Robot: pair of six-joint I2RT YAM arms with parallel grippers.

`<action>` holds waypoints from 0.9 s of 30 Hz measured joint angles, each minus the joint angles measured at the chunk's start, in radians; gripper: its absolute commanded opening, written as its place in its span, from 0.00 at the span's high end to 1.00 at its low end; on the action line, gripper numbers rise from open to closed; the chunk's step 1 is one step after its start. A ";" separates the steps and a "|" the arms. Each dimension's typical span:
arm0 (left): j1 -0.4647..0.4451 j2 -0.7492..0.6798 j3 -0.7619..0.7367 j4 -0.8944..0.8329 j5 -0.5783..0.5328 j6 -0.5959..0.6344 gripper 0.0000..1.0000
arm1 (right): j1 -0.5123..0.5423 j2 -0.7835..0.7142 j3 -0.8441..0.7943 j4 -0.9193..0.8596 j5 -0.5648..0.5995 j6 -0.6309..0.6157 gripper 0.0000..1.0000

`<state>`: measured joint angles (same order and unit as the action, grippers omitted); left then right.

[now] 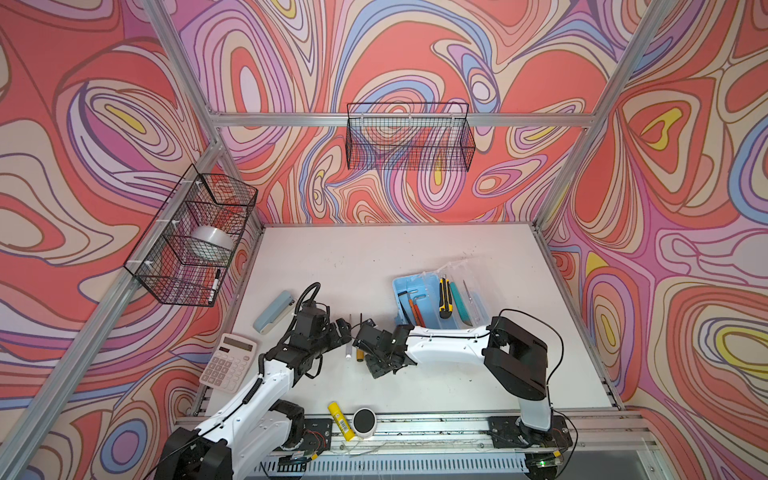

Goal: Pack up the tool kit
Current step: 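Carry the black-yellow screwdriver into the clear tray and release it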

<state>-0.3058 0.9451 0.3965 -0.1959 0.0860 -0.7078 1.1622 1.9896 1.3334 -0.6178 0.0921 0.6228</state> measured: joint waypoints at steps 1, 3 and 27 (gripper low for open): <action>0.000 0.000 0.000 0.001 0.000 0.000 0.05 | 0.000 0.000 0.000 0.000 0.000 0.000 0.68; 0.000 0.002 -0.003 0.006 0.000 0.000 0.05 | 0.000 0.000 0.000 0.000 0.000 0.001 0.70; 0.000 0.016 -0.007 0.041 -0.006 0.001 0.05 | -0.043 -0.203 0.000 -0.086 0.117 -0.022 1.00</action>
<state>-0.3058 0.9611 0.3897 -0.1551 0.0803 -0.7071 1.1187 1.7866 1.3331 -0.7040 0.2089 0.6006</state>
